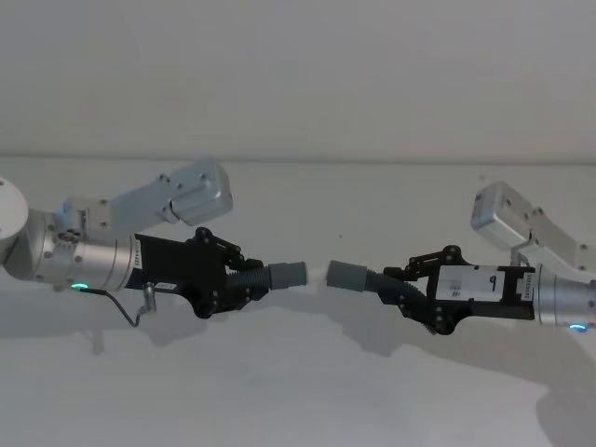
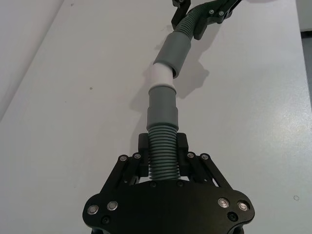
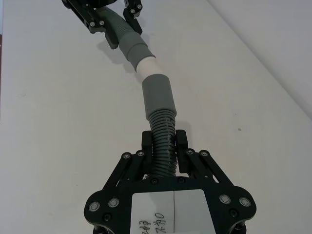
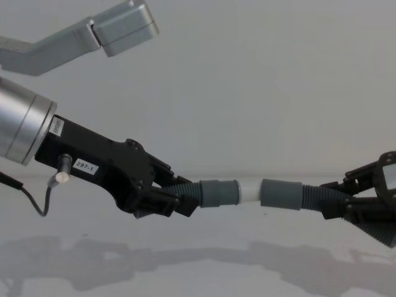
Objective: Use both hands to pick up one end of the pipe from the table, align the ends, and insert them.
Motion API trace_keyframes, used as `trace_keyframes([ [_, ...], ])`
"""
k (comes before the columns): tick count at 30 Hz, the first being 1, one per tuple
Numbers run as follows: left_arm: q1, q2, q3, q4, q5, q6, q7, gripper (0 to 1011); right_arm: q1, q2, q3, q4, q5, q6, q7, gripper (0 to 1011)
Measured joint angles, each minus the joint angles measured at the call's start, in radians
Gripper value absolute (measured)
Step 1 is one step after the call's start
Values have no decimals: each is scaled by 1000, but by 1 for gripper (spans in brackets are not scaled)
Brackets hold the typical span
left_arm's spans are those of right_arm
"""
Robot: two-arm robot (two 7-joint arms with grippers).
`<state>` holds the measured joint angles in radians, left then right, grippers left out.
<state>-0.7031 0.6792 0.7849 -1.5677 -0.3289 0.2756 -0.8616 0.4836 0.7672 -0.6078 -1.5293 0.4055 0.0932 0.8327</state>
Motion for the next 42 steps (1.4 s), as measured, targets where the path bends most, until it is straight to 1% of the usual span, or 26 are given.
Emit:
trace_keyframes([
  [19,9,19,0,-26,-12,-2,7,319,11,7,-11,2,0,1,5,273],
  [32,-4,18,17,-17,-16,-6,-14,319,15,6,-12,8,12,-5,12,273],
  [42,-12,12,26,-7,-17,-6,-17,319,22,2,-14,13,33,-10,21,273],
])
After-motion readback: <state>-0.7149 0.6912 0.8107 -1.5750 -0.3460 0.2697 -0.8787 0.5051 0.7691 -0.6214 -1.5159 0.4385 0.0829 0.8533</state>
